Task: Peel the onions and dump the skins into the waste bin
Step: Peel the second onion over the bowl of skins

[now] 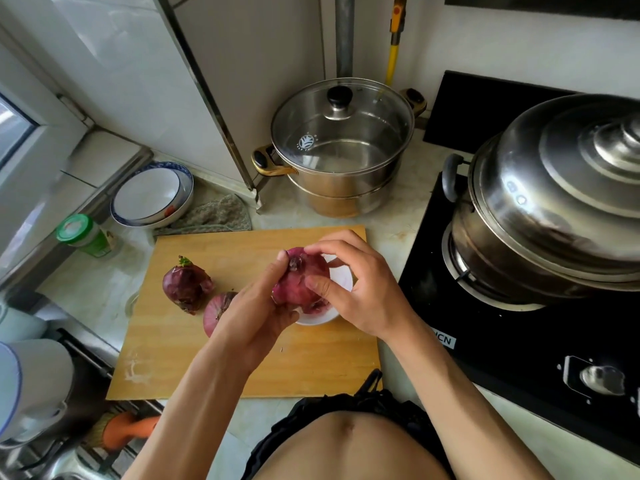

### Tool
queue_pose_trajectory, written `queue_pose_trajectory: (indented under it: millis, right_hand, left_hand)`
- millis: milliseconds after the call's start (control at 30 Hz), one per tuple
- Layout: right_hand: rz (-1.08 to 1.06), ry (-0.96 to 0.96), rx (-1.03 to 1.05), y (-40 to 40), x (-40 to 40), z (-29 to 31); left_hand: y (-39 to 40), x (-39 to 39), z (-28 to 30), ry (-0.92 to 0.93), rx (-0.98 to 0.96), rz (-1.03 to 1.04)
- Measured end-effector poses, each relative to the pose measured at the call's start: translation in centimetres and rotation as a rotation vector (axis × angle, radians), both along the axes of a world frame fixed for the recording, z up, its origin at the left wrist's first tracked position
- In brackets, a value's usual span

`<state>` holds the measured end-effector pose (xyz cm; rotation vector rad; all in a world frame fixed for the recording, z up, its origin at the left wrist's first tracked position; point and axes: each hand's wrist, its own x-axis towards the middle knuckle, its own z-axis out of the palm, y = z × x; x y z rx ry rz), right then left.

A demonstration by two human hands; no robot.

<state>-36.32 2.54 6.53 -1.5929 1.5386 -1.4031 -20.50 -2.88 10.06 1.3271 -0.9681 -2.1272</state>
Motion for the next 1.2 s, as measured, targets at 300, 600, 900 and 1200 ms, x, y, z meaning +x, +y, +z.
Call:
queue_pose_trajectory:
  millis: [300, 600, 900, 1200]
  right_hand:
    - [0.079, 0.055, 0.056, -0.1, -0.5, 0.1]
    - [0.070, 0.033, 0.079, -0.1, -0.3, 0.0]
    - [0.092, -0.035, 0.164, 0.1, -0.3, 0.2]
    - [0.060, -0.061, 0.127, 0.2, -0.4, -0.1]
  left_hand:
    - [0.1, 0.2, 0.0, -0.136, -0.061, -0.029]
    - [-0.1, 0.4, -0.5, -0.179, -0.033, -0.022]
    - [0.3, 0.3, -0.9, -0.195, -0.012, -0.010]
    - [0.3, 0.2, -1.2, -0.140, 0.040, -0.015]
